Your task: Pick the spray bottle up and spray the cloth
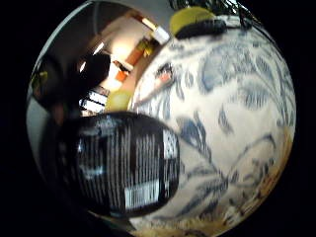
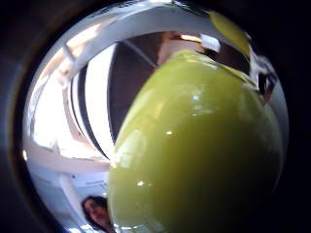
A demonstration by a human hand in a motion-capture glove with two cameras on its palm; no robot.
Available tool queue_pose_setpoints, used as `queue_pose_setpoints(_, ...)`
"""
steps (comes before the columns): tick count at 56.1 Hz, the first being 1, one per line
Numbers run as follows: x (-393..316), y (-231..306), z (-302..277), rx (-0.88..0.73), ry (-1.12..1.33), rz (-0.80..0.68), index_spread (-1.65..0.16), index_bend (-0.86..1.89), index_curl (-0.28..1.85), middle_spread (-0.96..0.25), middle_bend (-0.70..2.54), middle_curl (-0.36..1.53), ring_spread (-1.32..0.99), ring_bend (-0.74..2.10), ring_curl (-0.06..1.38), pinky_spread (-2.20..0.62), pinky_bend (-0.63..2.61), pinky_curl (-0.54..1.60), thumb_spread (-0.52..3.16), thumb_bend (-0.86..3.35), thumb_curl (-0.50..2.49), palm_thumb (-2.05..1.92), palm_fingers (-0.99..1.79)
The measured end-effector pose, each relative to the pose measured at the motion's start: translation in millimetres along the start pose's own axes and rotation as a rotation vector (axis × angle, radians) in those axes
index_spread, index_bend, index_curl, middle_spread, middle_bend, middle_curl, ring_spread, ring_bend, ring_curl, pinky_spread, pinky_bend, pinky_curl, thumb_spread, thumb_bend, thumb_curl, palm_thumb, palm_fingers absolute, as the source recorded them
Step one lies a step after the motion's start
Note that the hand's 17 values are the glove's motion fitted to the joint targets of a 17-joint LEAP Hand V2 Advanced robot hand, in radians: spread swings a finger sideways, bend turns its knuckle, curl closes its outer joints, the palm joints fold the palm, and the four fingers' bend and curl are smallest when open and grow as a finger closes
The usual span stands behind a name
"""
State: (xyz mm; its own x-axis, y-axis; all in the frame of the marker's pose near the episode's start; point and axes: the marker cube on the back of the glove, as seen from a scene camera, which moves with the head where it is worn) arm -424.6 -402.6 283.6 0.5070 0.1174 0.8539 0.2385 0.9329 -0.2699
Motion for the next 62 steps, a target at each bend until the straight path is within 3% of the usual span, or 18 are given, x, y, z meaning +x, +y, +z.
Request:
queue_pose_setpoints(3, 3.2, 19.8, -14.0, -0.083, 0.081, 0.039, -0.23, 0.39, 0.64, -0.05, 0.63, 0.53, -0.12, 0.55, 0.44, -0.03, 0.11, 0.35, 0.64, -0.04, 0.78, 0.93, 1.04)
queue_pose_setpoints(5, 8.7, 37.8, -26.9, -0.119, 0.171, 0.033, -0.24, 0.33, 0.64, -0.03, 0.46, 0.49, -0.1, 0.46, 0.45, 0.06, 0.16, 0.38, 0.73, -0.11, 0.71, 0.79, 0.51)
queue_pose_setpoints(9, 7.3, 78.4, -55.3, -0.16, 0.291, -0.04, -0.27, 0.16, 0.59, -0.02, 0.35, 0.45, -0.08, 0.41, 0.43, 0.12, 0.27, 0.39, 0.83, -0.07, 0.65, 0.72, 0.32)
queue_pose_setpoints(16, 7.6, 146.3, -105.9, -0.258, 0.498, -0.145, -0.33, 0.11, 0.44, -0.03, 0.25, 0.39, -0.12, 0.33, 0.35, 0.18, 0.29, 0.35, 0.92, -0.05, 0.56, 0.65, 0.3)
queue_pose_setpoints(27, 16.5, 268.3, -169.5, -0.411, 0.695, -0.218, -0.38, 0.14, 0.37, -0.09, 0.2, 0.37, -0.18, 0.29, 0.33, 0.18, 0.28, 0.36, 0.99, -0.04, 0.46, 0.55, 0.19)
queue_pose_setpoints(39, 15.0, 371.3, -205.0, -0.401, 0.911, -0.281, -0.4, 0.14, 0.32, -0.11, 0.19, 0.35, -0.21, 0.27, 0.31, 0.18, 0.28, 0.35, 1.01, -0.03, 0.41, 0.54, 0.16)
queue_pose_setpoints(62, -0.2, 408.8, -209.0, -0.293, 0.984, -0.348, -0.41, 0.15, 0.28, -0.12, 0.18, 0.33, -0.21, 0.29, 0.31, 0.18, 0.29, 0.35, 1.02, -0.03, 0.35, 0.54, 0.18)
